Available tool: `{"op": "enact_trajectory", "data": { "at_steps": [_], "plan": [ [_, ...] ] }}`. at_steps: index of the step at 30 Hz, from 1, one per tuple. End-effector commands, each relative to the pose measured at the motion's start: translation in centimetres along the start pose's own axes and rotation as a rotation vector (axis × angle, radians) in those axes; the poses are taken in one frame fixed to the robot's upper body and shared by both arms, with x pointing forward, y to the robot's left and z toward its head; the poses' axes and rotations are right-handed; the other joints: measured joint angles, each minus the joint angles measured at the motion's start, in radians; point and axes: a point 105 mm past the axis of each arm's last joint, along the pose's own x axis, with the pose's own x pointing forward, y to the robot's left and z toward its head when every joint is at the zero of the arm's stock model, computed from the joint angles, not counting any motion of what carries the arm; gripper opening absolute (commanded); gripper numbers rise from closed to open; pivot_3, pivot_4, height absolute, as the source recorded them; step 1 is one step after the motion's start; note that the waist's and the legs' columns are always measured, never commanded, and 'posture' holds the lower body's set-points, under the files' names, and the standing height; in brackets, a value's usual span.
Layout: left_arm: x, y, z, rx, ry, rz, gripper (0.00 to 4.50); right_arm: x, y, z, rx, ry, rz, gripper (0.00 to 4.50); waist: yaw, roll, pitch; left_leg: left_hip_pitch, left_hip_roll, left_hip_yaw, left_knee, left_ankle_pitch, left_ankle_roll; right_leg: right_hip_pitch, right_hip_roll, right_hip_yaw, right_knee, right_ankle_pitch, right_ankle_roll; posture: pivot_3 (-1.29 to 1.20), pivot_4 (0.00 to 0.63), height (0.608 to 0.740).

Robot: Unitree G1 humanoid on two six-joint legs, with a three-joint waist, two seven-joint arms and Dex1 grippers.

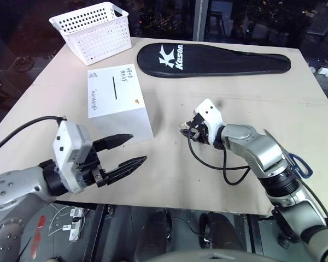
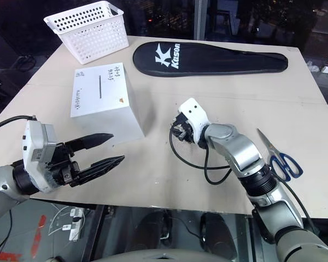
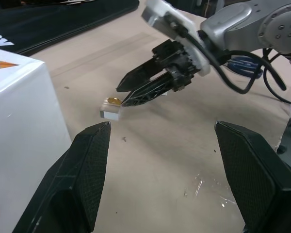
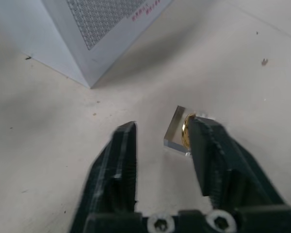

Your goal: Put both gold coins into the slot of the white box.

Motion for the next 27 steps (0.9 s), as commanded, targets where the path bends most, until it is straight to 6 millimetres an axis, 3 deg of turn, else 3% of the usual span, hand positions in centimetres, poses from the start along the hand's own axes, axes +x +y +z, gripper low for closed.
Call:
{"op": "enact_trajectory", "data": {
  "at_steps": [1,5,9,27],
  "plan": [
    [0.0,-0.2,0.4,0.029,-0.012,-0.006,3.44,-0.3,-0.8,1.5,-0.026,-0.044,-0.042,1.87,0.0,0.0,0.0,0.0,0.0,0.0,0.0,0.0,0.0,0.0,0.0,0.0,0.0,0.0,0.0,0.0,0.15,0.74],
    [0.1,-0.2,0.4,0.03,-0.015,-0.006,3.44,-0.2,-0.8,1.2,-0.018,-0.032,-0.038,1.87,0.0,0.0,0.0,0.0,0.0,0.0,0.0,0.0,0.0,0.0,0.0,-0.002,0.0,0.0,0.0,0.0,0.15,0.74],
    [0.3,-0.2,0.6,0.027,-0.024,-0.006,3.44,-0.1,-0.7,1.2,-0.016,-0.029,-0.032,0.62,0.0,0.0,0.0,0.0,0.0,0.001,0.0,0.0,0.0,0.0,0.0,-0.003,0.0,0.0,0.0,0.0,0.15,0.74],
    [0.1,-0.3,0.5,0.019,-0.026,0.009,3.44,0.8,-0.9,0.5,0.001,-0.008,-0.045,0.62,-0.001,0.0,0.0,0.0,0.0,0.001,-0.001,0.0,0.0,0.0,0.001,-0.003,0.0,0.0,0.0,0.0,0.15,0.74]
  ]
}}
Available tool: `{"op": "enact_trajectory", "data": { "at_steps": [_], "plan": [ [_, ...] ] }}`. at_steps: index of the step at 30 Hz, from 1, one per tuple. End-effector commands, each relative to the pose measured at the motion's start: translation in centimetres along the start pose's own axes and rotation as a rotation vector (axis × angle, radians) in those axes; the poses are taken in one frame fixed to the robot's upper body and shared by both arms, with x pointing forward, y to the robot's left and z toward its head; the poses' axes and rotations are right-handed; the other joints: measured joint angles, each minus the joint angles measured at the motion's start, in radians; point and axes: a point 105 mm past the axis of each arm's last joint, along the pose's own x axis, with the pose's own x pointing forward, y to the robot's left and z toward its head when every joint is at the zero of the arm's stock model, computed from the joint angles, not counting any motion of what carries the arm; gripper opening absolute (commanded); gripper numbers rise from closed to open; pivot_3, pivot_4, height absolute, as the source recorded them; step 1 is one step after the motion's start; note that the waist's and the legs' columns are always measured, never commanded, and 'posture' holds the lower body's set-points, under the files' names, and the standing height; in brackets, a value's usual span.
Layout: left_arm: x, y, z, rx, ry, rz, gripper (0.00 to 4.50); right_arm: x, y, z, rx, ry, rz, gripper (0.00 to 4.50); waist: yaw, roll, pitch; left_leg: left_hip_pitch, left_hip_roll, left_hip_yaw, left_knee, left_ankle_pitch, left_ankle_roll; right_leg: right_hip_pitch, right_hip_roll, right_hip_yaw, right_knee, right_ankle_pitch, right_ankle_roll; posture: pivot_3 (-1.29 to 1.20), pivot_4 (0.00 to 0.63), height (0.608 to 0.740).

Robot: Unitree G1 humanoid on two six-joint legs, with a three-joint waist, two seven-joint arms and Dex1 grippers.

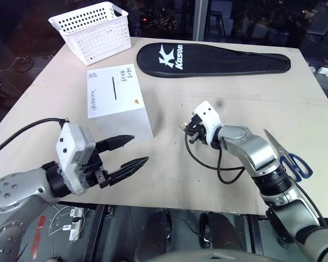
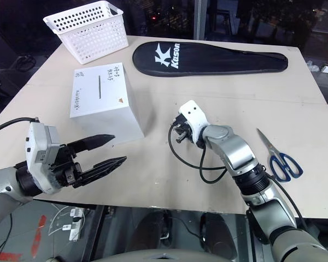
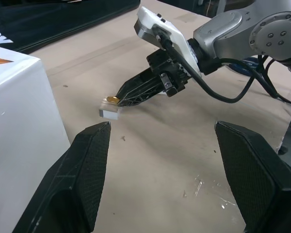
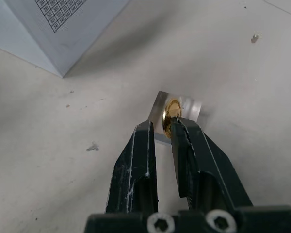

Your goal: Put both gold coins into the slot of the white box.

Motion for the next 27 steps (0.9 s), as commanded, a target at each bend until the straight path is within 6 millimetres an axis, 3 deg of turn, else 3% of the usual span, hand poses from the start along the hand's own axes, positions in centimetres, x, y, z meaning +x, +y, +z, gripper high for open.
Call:
{"op": "enact_trajectory", "data": {
  "at_steps": [1,3,5,6,15,19,23,24,25,27],
  "plan": [
    [-0.1,-0.2,0.5,0.025,-0.019,-0.01,3.44,-0.2,-0.5,1.5,-0.018,-0.048,-0.015,0.62,0.0,0.0,0.0,0.0,0.0,0.0,0.0,0.0,0.0,0.0,0.0,0.0,0.0,0.0,0.0,0.0,0.15,0.74],
    [-0.2,-0.2,0.5,0.024,-0.019,-0.009,3.44,-0.1,-0.5,1.4,-0.013,-0.047,-0.017,0.62,0.0,0.0,0.0,0.0,0.0,0.0,0.0,0.0,0.0,0.0,0.0,0.0,0.0,0.0,0.0,0.0,0.15,0.74],
    [-0.2,-0.2,0.5,0.023,-0.019,-0.008,3.44,-0.1,-0.6,1.4,-0.01,-0.047,-0.019,0.07,0.0,0.0,0.0,0.0,0.0,0.0,0.0,0.0,0.0,0.0,0.0,0.0,0.0,0.0,0.0,0.0,0.15,0.74],
    [-0.2,-0.2,0.4,0.023,-0.019,-0.008,3.44,-0.2,-0.6,1.4,-0.009,-0.047,-0.021,0.02,0.0,0.0,0.0,0.0,0.0,0.0,-0.001,0.0,0.0,0.0,0.0,0.0,0.0,0.0,0.0,0.0,0.15,0.74],
    [-0.1,0.4,0.5,0.047,-0.051,0.032,3.44,-0.9,-1.2,1.7,-0.012,-0.061,-0.031,0.02,0.0,0.0,0.0,0.0,0.0,0.0,-0.001,0.0,0.0,0.0,0.0,0.0,-0.001,0.0,0.0,0.0,0.15,0.74],
    [0.4,1.0,1.1,-0.033,-0.104,0.038,3.44,-3.4,-0.7,3.2,-0.027,-0.157,0.079,0.02,0.005,0.001,0.0,0.0,0.0,0.0,-0.002,0.0,0.0,0.0,-0.001,0.0,-0.001,0.0,0.0,0.0,0.15,0.74],
    [1.4,1.0,2.0,-0.113,-0.162,-0.03,3.44,-8.0,1.9,5.4,-0.068,-0.283,0.332,0.02,0.008,0.001,0.001,0.0,0.0,-0.001,-0.002,0.0,0.001,0.0,0.0,-0.001,-0.001,0.0,0.001,0.0,0.15,0.74],
    [1.7,0.9,2.3,-0.129,-0.173,-0.052,2.95,-8.7,2.4,5.7,-0.073,-0.294,0.373,0.0,0.006,0.001,0.001,0.0,0.0,-0.001,-0.002,0.0,0.001,0.0,0.0,-0.001,-0.001,0.001,0.003,0.0,0.15,0.74],
    [1.9,0.9,2.6,-0.141,-0.185,-0.068,2.74,-9.4,2.7,5.9,-0.074,-0.3,0.399,0.0,0.003,0.001,0.001,0.0,0.0,-0.001,-0.002,0.0,0.001,0.0,0.0,-0.001,-0.002,0.002,0.003,0.0,0.15,0.74],
    [2.3,1.1,2.9,-0.142,-0.194,-0.075,1.76,-9.9,2.8,6.2,-0.073,-0.3,0.411,0.0,-0.002,0.001,0.001,0.001,0.0,0.0,-0.002,0.0,0.001,0.0,0.0,0.0,-0.001,0.002,0.004,0.0,0.15,0.74]
  ]
}}
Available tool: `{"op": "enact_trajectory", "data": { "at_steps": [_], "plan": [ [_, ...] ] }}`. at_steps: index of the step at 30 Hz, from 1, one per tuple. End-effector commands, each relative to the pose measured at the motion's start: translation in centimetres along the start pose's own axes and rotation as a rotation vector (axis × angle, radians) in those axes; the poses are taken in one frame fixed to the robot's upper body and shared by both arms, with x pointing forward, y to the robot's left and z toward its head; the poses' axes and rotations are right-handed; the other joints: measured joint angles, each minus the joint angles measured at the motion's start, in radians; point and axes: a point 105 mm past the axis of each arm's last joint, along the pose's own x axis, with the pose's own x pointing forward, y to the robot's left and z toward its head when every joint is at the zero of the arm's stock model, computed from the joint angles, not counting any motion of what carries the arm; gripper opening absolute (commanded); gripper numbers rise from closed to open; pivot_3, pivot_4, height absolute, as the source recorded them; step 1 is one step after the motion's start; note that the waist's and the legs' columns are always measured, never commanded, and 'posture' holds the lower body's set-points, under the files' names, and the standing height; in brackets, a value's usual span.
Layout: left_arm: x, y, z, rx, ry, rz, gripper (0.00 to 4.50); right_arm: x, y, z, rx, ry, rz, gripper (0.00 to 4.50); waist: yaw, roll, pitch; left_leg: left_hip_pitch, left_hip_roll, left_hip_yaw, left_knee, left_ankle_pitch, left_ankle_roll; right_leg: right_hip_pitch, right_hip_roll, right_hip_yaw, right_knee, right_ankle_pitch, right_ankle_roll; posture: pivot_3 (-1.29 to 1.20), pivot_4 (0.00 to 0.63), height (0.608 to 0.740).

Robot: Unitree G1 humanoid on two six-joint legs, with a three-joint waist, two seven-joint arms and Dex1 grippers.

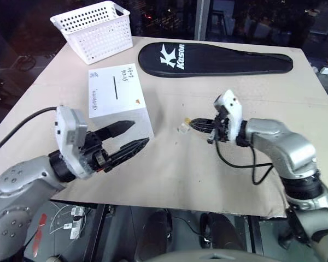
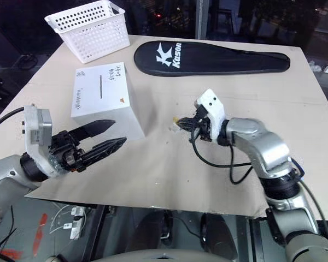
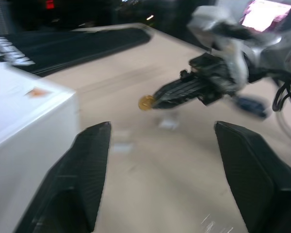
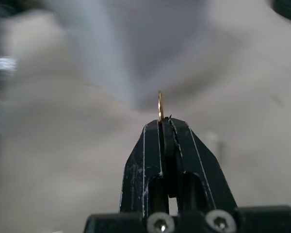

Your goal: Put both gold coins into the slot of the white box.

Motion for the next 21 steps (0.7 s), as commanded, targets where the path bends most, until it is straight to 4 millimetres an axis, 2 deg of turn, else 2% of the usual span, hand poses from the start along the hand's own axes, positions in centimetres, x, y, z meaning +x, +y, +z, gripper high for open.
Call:
{"op": "enact_trajectory", "data": {
  "at_steps": [1,3,6,11,21],
  "plan": [
    [0.7,-0.2,0.6,-0.003,-0.016,-0.031,1.2,-0.9,1.4,1.6,-0.026,-0.037,0.065,0.0,-0.002,0.0,0.0,0.0,0.0,0.0,0.0,0.0,0.0,0.0,0.0,0.0,0.0,0.0,0.0,0.0,0.15,0.74],
    [1.1,-0.1,0.7,-0.007,-0.017,-0.049,0.33,-1.0,1.7,1.8,-0.034,-0.034,0.074,0.0,0.0,0.0,0.0,0.0,0.0,0.0,0.0,0.0,0.0,0.0,0.001,0.0,0.0,0.0,0.0,0.0,0.15,0.74],
    [2.2,-1.1,0.8,-0.051,-0.025,-0.162,0.33,-1.0,2.9,2.8,-0.049,-0.076,0.132,0.0,0.004,0.0,0.0,0.0,0.0,0.0,0.0,0.0,0.0,0.0,0.002,0.0,0.0,0.0,0.0,0.0,0.15,0.74],
    [3.3,-1.2,0.6,-0.061,-0.018,-0.211,0.33,-1.2,4.0,3.0,-0.059,-0.088,0.189,0.0,0.005,0.0,0.0,0.0,-0.001,0.001,0.0,0.0,0.0,0.0,0.004,0.002,0.0,0.0,0.0,0.0,0.15,0.74],
    [3.9,-1.8,0.9,-0.064,-0.016,-0.253,0.33,-1.7,4.9,3.2,-0.067,-0.105,0.243,0.0,0.004,0.0,0.0,0.0,0.0,0.001,0.0,0.0,0.0,0.0,0.005,0.002,0.0,0.0,0.0,0.0,0.15,0.74]
  ]
}}
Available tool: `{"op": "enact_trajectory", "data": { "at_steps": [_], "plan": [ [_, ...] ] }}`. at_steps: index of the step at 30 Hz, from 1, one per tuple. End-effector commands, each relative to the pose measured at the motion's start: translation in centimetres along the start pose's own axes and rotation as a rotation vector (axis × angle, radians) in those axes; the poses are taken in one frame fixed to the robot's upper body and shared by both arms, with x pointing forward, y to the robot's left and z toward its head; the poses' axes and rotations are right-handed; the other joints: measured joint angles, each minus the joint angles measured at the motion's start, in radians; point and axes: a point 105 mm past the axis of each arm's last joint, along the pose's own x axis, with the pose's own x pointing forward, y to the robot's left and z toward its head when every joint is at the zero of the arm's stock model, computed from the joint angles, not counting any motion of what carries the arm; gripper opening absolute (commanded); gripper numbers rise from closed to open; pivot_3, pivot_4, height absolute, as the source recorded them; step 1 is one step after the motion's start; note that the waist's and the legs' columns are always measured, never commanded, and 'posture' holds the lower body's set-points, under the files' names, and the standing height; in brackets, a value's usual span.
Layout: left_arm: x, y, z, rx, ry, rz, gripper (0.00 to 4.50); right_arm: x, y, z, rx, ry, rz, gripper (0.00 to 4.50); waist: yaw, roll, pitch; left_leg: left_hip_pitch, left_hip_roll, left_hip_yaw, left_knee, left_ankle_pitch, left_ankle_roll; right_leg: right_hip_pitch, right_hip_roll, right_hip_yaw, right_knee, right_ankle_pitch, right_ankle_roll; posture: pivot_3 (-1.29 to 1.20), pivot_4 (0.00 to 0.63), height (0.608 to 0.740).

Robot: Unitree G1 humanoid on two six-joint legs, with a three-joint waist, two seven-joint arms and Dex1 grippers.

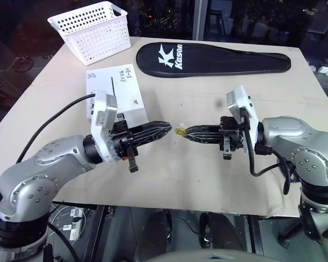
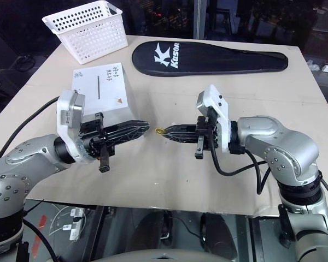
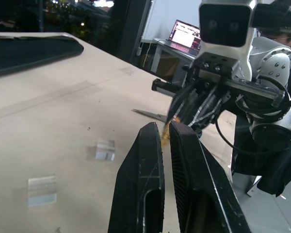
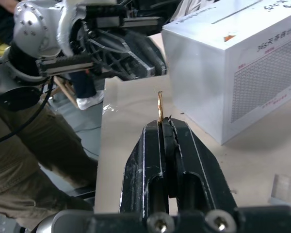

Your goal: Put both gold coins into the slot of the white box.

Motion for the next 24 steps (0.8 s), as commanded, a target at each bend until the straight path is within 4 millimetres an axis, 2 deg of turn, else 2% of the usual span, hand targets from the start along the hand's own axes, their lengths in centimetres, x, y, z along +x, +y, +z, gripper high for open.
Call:
{"op": "enact_trajectory", "data": {
  "at_steps": [1,12,24],
  "plan": [
    [0.28,-0.79,0.33,0.013,-0.003,-0.04,0.33,-0.25,0.94,1.1,-0.05,-0.046,0.036,0.0,0.0,0.0,0.0,0.0,0.0,0.0,0.0,0.0,0.0,0.0,0.0,0.0,0.0,0.0,0.0,0.0,0.15,0.74],
    [0.24,-1.43,0.42,-0.022,0.0,-0.083,0.33,0.22,0.88,1.33,-0.053,-0.059,0.064,0.0,0.0,0.0,0.0,0.0,0.0,0.0,0.0,0.0,0.0,0.0,0.0,0.0,0.0,0.0,0.0,0.0,0.15,0.74],
    [-0.51,-1.44,0.46,-0.062,-0.014,-0.085,0.33,-0.23,0.26,1.37,-0.059,-0.047,0.058,0.0,0.0,0.0,0.0,0.0,0.0,0.0,0.0,0.0,0.0,0.0,0.0,0.0,0.0,0.0,0.0,0.0,0.15,0.74]
  ]
}}
